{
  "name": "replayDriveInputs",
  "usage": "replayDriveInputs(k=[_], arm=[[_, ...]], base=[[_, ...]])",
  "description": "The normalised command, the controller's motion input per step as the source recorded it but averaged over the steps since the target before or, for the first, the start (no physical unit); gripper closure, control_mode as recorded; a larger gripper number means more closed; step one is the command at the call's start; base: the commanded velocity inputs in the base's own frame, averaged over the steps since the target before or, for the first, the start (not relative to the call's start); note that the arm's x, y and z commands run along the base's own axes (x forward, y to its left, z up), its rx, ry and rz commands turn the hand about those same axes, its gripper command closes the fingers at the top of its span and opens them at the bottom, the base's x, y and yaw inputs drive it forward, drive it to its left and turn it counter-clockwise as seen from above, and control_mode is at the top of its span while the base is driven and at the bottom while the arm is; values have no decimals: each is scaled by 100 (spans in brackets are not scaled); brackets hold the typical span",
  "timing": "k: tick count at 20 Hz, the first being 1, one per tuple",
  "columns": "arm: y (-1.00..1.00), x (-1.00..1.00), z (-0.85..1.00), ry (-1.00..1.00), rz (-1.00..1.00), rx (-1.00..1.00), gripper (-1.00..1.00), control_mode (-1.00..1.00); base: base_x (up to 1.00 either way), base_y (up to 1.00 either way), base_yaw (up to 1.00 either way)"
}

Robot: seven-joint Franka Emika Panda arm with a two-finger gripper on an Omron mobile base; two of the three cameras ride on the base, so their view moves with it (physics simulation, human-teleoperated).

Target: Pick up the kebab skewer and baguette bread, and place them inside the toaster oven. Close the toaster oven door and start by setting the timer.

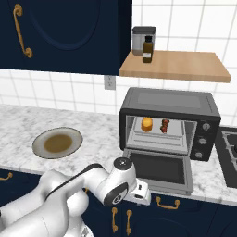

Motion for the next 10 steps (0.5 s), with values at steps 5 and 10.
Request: replayDriveInputs(k=[5,10], arm=[[-9,50,-2,0,0,0,-100,-100],[-4,32,-10,-1,0,0,-100,-100]], base=[[0,0,0],[0,0,0]])
